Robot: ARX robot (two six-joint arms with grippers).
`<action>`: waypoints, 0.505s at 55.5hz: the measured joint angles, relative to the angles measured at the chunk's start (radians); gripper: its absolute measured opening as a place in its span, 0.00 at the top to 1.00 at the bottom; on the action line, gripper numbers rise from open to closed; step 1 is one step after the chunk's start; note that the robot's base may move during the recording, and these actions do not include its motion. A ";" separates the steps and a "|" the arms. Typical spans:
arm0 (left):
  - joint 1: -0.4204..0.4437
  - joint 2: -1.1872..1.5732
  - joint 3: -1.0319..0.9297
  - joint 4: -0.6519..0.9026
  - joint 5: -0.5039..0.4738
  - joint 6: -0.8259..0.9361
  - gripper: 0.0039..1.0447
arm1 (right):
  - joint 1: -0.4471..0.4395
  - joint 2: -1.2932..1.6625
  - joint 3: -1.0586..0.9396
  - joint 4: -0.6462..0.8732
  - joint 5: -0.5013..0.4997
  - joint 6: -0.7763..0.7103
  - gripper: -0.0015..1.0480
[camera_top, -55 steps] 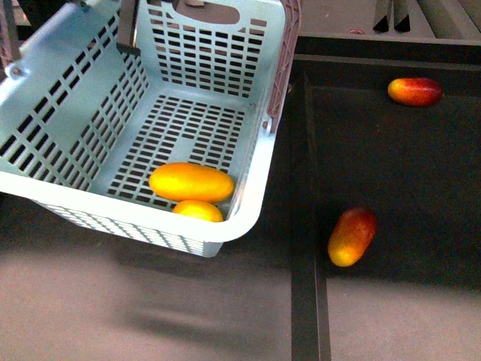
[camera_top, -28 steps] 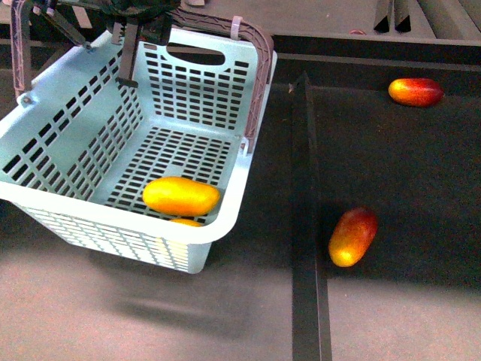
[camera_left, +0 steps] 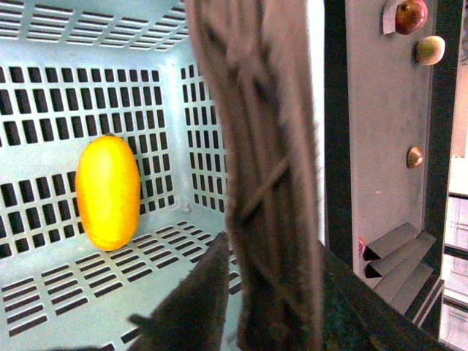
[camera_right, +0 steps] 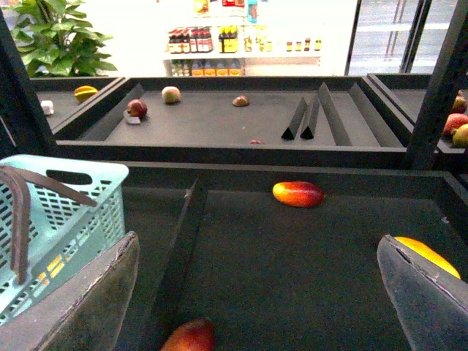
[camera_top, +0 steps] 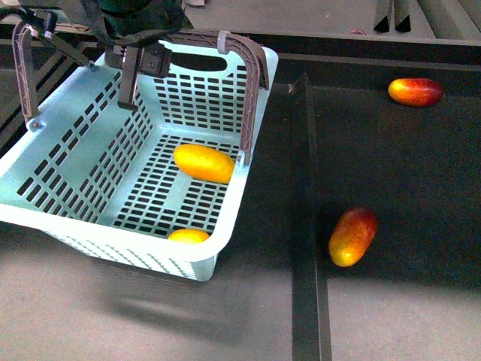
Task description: Pick lemon and mango into basket
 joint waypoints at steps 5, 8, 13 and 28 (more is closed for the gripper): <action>0.000 -0.052 -0.040 -0.004 -0.043 -0.018 0.50 | 0.000 0.000 0.000 0.000 0.000 0.000 0.08; -0.002 -0.106 -0.083 -0.010 -0.082 -0.042 0.39 | 0.000 0.000 0.000 0.000 0.000 0.000 0.08; -0.015 -0.195 -0.147 -0.052 -0.148 -0.080 0.24 | 0.000 0.000 0.000 0.000 0.000 0.000 0.08; -0.130 -0.338 -0.104 -0.245 -0.294 -0.120 0.06 | 0.000 0.000 0.000 0.000 0.000 0.000 0.08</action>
